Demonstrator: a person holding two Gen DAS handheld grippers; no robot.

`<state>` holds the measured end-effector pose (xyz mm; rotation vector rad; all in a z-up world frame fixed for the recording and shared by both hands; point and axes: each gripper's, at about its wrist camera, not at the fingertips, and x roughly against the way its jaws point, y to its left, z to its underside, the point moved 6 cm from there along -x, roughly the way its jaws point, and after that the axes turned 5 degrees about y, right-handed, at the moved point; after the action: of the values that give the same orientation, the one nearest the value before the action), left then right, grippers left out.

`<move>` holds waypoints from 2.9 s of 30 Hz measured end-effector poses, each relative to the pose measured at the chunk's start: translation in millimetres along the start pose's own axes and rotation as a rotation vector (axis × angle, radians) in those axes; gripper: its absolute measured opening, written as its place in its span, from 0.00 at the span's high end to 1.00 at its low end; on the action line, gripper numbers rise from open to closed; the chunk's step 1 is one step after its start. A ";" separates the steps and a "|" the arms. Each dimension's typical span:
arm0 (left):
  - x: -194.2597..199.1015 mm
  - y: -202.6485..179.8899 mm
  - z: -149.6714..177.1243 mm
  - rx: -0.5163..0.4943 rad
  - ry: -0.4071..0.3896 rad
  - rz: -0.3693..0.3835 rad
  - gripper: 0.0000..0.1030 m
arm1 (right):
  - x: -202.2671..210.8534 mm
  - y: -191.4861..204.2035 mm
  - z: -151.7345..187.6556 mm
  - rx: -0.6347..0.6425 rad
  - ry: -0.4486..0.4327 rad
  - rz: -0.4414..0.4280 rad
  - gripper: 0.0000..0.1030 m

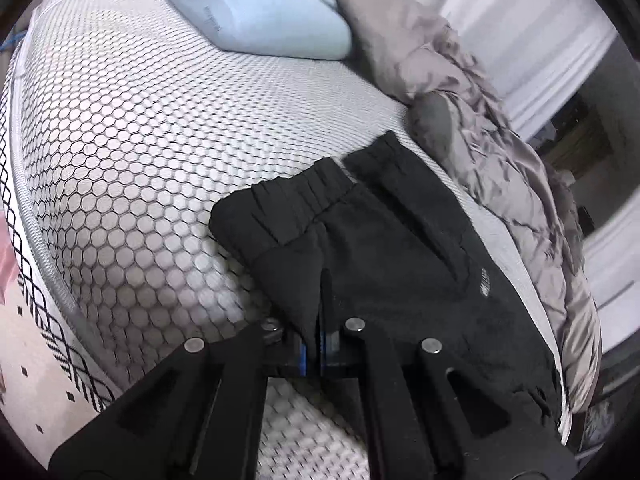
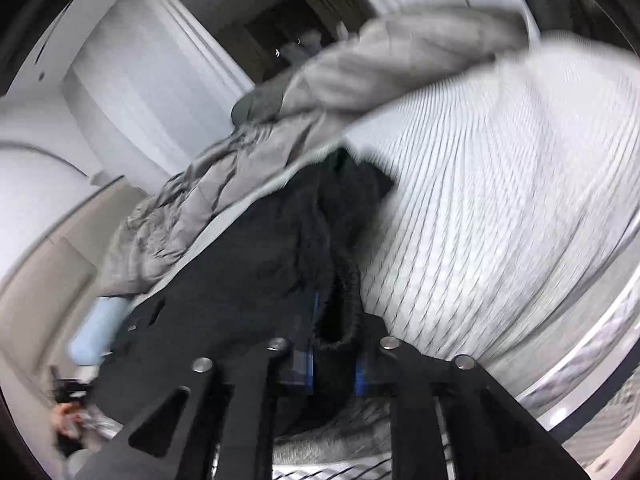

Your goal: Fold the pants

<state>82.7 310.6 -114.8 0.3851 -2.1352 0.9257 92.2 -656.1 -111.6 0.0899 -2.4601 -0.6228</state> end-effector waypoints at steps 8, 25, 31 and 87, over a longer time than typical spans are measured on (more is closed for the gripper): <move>-6.2 -7.2 14.9 -0.053 0.059 -0.019 0.90 | -20.7 -36.2 6.1 -0.129 0.091 0.110 0.77; -107.4 -95.0 -56.5 0.026 0.206 0.048 0.20 | 44.8 12.6 -18.4 -0.020 -0.100 0.108 0.14; -132.6 -103.2 -81.0 0.081 0.141 0.040 0.86 | 21.7 29.9 -7.3 0.030 -0.047 0.123 0.14; 1.5 -0.8 4.1 0.024 0.032 0.129 0.98 | 6.5 -14.0 33.7 -0.204 0.048 0.025 0.14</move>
<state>80.0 307.1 -115.1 0.2447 -2.1418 1.0246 66.8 -655.9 -138.6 -0.0070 -2.3338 -0.8465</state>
